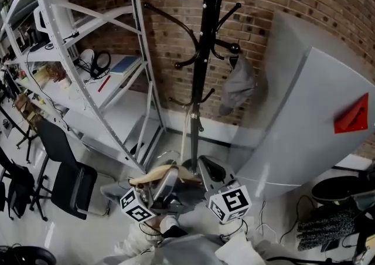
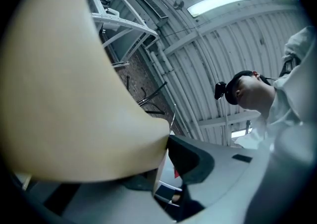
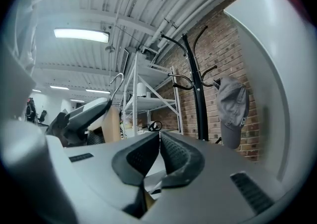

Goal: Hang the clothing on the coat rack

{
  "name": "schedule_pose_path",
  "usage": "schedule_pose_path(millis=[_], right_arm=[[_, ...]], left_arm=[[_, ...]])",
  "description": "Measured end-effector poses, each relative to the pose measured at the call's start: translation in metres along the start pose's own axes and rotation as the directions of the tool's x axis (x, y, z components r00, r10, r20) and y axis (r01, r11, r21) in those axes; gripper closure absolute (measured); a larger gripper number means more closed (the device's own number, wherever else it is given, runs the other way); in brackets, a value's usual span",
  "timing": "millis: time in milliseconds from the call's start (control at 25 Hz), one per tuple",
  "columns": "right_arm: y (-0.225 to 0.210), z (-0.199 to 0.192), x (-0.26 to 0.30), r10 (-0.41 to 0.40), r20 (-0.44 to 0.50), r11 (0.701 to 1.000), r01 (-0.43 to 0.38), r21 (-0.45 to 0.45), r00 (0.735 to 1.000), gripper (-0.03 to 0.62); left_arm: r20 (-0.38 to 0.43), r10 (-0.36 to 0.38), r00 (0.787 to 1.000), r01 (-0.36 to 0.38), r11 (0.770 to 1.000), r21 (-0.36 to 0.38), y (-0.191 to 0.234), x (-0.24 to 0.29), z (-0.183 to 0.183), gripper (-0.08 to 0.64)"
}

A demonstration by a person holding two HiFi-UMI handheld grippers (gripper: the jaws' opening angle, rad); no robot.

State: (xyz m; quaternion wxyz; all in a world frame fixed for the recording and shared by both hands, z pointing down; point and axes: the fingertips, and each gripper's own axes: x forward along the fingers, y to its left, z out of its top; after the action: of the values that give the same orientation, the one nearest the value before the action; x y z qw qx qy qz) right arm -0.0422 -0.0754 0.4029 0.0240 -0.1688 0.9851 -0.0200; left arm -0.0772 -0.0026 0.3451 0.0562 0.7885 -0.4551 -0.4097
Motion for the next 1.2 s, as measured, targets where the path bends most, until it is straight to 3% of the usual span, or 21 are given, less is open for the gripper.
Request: schedule_pose_path(millis=[520, 840, 1200], right_arm=[[0.016, -0.011, 0.092, -0.165, -0.020, 0.986, 0.165, -0.012, 0.986, 0.566], [0.005, -0.019, 0.098, -0.252, -0.040, 0.968, 0.251, -0.020, 0.967, 0.566], [-0.026, -0.019, 0.094, -0.297, -0.041, 0.955, 0.296, -0.017, 0.954, 0.567]], left_arm=[[-0.069, -0.099, 0.993, 0.092, 0.990, -0.105, 0.079, -0.015, 0.061, 0.463], [-0.096, -0.153, 0.984, 0.136, 0.977, -0.163, 0.095, -0.009, 0.060, 0.462], [-0.098, -0.162, 0.982, 0.138, 0.966, -0.217, 0.107, 0.007, 0.044, 0.462]])
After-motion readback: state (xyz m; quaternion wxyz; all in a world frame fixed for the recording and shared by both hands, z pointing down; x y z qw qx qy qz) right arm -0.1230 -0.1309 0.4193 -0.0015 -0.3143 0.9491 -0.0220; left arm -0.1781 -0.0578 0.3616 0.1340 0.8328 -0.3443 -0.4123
